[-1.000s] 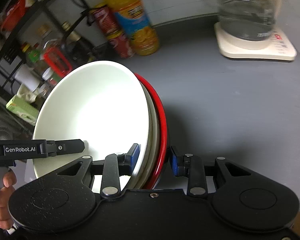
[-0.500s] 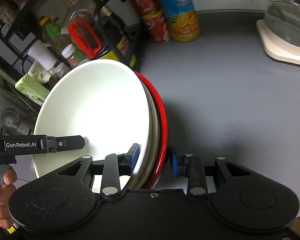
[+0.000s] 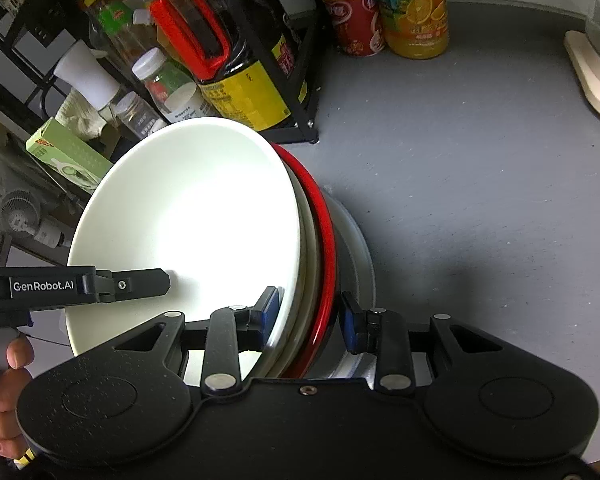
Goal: Organize plates and bowls
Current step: 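Carry the red bowl stack and lower it onto the plate stack, then open the right tool and withdraw from the stack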
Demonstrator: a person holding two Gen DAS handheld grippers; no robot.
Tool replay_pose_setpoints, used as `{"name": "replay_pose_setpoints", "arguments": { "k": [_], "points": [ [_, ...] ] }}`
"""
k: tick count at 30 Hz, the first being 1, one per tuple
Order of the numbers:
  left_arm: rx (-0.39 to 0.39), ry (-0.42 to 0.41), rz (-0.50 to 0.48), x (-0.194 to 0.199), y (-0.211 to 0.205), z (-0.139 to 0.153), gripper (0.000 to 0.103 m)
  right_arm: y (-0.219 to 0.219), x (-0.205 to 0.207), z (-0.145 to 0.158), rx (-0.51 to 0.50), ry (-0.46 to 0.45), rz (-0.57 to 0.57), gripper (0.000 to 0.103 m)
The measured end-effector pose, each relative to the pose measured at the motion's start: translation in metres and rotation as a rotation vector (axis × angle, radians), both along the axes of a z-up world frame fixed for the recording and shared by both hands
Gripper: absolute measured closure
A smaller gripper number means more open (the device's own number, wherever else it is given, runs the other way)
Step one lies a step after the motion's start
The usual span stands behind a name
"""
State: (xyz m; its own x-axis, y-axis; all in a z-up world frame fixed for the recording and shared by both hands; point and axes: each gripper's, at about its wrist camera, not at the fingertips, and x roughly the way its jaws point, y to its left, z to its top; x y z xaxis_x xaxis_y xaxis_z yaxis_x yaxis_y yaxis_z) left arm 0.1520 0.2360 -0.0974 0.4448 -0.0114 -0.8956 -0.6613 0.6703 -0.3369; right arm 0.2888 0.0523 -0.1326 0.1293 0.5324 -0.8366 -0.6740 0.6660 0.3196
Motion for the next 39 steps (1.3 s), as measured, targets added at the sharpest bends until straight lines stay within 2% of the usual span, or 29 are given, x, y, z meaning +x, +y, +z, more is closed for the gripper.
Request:
{"name": "replay_pose_setpoints", "arguments": {
  "k": [12,15,19,23,25,29,33,39],
  "points": [
    [-0.03,0.014,-0.001,-0.001,0.01,-0.013,0.076,0.008,0.001,-0.008,-0.018,0.016,-0.016,0.07],
    [-0.026,0.017,-0.009,0.001,0.01,-0.012,0.075,0.005,-0.001,-0.006,-0.004,0.018,-0.022,0.066],
    [0.031,-0.017,-0.049,0.002,0.007,0.002,0.072,-0.005,-0.004,0.003,0.042,0.006,-0.052,0.062],
    [0.054,-0.026,-0.086,0.003,0.007,0.014,0.07,-0.018,-0.009,0.015,0.071,-0.017,-0.103,0.048],
    [0.074,-0.033,-0.101,0.004,0.006,0.022,0.065,-0.023,-0.011,0.02,0.079,-0.028,-0.115,0.043],
    [0.119,-0.047,-0.112,0.005,0.003,0.038,0.043,-0.037,-0.015,0.035,0.094,-0.079,-0.143,0.022],
    [0.159,-0.073,-0.121,0.008,-0.004,0.053,0.028,-0.058,-0.013,0.049,0.118,-0.129,-0.183,0.014],
    [0.207,-0.1,-0.157,0.018,-0.019,0.072,0.018,-0.103,-0.007,0.064,0.155,-0.181,-0.287,0.007]
  ]
}}
